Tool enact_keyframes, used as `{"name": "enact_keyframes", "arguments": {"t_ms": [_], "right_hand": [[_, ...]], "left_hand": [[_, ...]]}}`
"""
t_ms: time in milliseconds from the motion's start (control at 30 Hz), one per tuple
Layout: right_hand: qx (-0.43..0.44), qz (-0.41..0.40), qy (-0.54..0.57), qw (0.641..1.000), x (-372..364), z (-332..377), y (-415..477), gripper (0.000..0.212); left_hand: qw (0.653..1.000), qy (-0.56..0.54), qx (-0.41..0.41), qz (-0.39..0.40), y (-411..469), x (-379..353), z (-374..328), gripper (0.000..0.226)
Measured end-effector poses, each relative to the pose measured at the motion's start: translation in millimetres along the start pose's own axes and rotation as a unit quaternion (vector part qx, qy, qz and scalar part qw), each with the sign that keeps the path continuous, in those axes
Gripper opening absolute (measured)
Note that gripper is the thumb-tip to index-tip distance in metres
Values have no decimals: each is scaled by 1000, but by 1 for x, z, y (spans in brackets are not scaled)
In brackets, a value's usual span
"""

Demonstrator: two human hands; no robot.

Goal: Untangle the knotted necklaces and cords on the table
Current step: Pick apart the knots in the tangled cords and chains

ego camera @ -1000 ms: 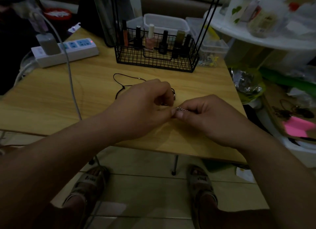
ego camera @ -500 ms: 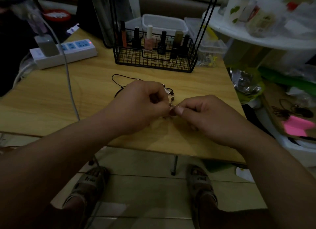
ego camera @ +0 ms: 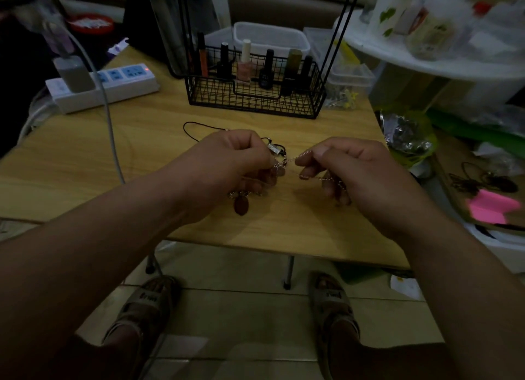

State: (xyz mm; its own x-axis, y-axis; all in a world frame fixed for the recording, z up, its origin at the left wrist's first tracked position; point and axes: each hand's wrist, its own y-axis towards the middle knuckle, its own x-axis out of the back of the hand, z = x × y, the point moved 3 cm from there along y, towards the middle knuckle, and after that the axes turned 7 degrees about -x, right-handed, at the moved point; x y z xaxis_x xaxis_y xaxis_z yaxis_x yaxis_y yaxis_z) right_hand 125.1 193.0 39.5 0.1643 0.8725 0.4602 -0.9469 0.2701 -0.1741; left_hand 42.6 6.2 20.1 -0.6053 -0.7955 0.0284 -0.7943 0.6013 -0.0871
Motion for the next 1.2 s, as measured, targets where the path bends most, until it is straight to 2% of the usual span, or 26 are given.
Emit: {"name": "enact_keyframes", "arguments": {"t_ms": [167,333,533,733,1067,1200], "right_hand": [[2,-26,-8,1000,-1,-2,2,23],[10,-70,-28,997,-2,-3,4,9],[50,-121,-91,987,-4,-3,3,11],[53,-47,-63,995,-25,-1,-4,3],[59,-83,-109,989,-33,-4,-2,9],[10,-72,-13,997,-31,-9,2,11]], "left_hand": [[999,22,-9,21,-1,-2,-1,8],[998,46,-4,31,-1,-3,-1,10],[998,49,0,31,1,-4,-1,9],[998,48,11,36,3,-4,1,16],[991,128,-25,15,1,-2,0,13],[981,182,-58,27,-2,-5,-4,3]]}}
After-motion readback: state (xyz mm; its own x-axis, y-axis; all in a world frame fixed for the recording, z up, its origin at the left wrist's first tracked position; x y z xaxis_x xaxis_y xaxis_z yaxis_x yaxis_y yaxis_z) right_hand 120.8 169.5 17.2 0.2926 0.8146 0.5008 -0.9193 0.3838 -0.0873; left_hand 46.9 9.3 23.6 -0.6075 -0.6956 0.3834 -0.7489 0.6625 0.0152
